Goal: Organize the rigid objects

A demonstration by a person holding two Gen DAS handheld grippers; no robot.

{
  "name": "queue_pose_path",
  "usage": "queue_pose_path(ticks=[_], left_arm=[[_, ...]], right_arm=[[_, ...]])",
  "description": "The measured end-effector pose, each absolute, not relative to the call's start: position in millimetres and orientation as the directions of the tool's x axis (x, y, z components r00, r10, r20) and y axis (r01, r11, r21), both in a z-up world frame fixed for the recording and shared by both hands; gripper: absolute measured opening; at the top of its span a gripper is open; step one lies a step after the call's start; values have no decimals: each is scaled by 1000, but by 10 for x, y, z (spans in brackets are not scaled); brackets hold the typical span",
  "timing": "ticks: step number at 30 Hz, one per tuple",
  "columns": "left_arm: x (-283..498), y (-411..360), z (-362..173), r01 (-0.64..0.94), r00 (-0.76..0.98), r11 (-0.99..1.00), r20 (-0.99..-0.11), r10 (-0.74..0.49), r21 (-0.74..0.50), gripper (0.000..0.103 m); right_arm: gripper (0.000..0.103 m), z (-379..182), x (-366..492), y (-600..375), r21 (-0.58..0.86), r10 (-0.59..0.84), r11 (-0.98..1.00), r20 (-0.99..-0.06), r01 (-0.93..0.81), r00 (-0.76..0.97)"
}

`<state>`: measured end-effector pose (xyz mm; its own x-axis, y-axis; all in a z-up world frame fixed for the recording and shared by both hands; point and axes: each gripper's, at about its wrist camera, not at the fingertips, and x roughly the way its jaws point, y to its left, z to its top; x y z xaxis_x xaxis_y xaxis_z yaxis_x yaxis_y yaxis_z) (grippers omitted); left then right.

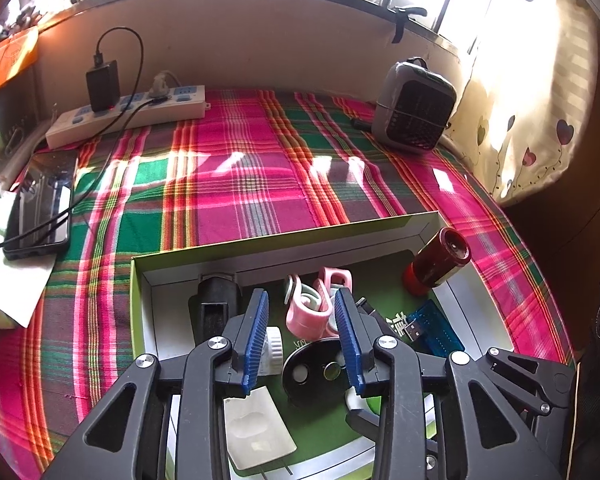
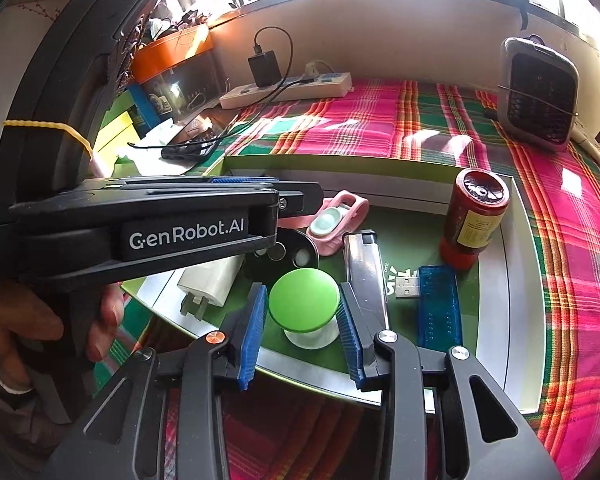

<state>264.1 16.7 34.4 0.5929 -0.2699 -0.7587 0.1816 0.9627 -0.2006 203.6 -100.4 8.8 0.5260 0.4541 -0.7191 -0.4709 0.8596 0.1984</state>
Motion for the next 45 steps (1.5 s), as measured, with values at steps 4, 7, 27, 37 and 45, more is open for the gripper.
queue_pose_path(ticks=[4, 7, 27, 37, 45], left_arm=[[2546, 178, 413, 176, 610, 967, -751, -253, -182, 35], [2475, 181, 460, 175, 616, 968, -747, -250, -180, 36], [1822, 185, 685, 141, 676, 980, -710, -198, -140, 39], [1463, 212, 570, 93, 675, 988, -721, -155, -126, 40], [1261, 223, 366, 55, 656, 996, -749, -93, -76, 40]], right_arm=[[41, 125, 1995, -1012, 190, 449, 864, -710, -467, 542], [42, 151, 1968, -1027, 188, 446, 867, -706, -462, 551], [51, 318, 1622, -1217, 187, 421, 892, -680, -412, 601], [52, 361, 1425, -1355, 169, 384, 911, -678, -376, 626], [52, 315, 1296, -1463, 102, 304, 938, -703, -332, 643]])
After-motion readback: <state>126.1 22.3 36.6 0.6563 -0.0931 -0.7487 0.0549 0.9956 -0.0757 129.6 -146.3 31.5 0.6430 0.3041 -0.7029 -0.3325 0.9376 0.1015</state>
